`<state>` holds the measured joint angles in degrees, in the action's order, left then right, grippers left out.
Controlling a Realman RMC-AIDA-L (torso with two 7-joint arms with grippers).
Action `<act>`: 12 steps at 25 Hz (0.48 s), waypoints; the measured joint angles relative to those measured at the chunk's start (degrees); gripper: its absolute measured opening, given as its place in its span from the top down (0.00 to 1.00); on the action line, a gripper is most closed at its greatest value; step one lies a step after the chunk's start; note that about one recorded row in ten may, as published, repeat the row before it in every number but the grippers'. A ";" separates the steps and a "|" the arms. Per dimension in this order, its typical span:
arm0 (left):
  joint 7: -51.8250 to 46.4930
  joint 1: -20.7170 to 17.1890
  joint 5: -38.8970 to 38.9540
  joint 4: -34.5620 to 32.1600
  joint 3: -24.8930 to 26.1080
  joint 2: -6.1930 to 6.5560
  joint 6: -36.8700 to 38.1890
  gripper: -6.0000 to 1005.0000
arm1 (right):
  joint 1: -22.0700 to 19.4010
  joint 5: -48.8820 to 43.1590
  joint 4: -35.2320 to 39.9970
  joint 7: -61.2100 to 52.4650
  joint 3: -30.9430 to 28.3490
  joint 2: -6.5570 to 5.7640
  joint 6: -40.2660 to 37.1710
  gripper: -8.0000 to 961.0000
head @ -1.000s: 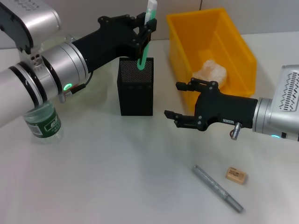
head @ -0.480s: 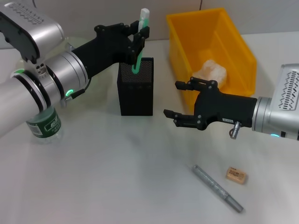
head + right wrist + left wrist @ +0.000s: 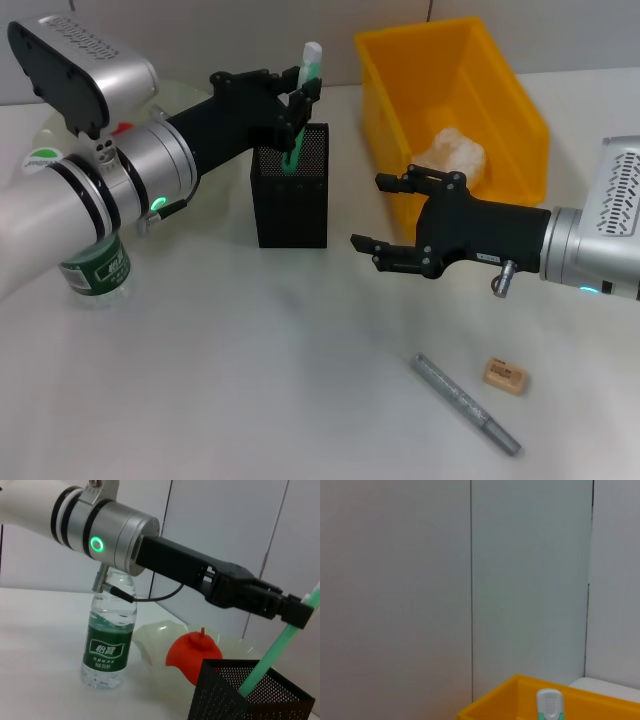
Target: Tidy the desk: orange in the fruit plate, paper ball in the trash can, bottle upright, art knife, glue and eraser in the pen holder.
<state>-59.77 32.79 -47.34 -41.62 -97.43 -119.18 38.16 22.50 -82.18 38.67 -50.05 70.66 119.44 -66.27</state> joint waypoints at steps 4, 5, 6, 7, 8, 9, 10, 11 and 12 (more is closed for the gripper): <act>-0.08 0.09 0.03 0.32 0.26 0.00 -0.18 0.75 | -0.10 0.00 0.02 -0.11 0.00 0.00 0.00 0.20; -0.18 0.09 0.04 0.33 0.30 0.01 -0.18 0.71 | -0.18 0.00 0.06 -0.12 0.00 0.02 0.00 0.20; -0.18 0.09 0.04 0.33 0.30 0.01 -0.18 0.67 | -0.18 0.00 0.06 -0.12 0.00 0.02 0.00 0.20; -0.26 0.06 0.06 0.35 0.28 0.01 -0.19 0.63 | -0.18 0.00 0.07 -0.13 0.00 0.05 0.00 0.20; -0.26 0.06 0.06 0.35 0.28 0.01 -0.19 0.60 | -0.18 0.00 0.07 -0.13 0.00 0.05 0.00 0.20; -0.24 0.07 0.06 0.36 0.19 0.01 -0.19 0.56 | -0.18 0.00 0.08 -0.13 0.00 0.05 0.00 0.20; -0.20 0.09 0.05 0.36 0.10 0.01 -0.19 0.54 | -0.18 0.00 0.09 -0.14 0.00 0.06 0.00 0.20; -0.12 0.11 -0.07 0.35 -0.02 0.01 -0.19 0.51 | -0.18 0.00 0.09 -0.14 0.00 0.06 0.00 0.20; -0.13 0.10 -0.38 0.15 -0.09 0.08 -0.19 0.49 | -0.16 0.00 0.09 -0.14 0.00 0.07 0.00 0.20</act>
<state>-59.90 32.88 -47.72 -41.46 -97.52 -119.11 37.96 22.34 -82.18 38.76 -50.19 70.66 119.51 -66.27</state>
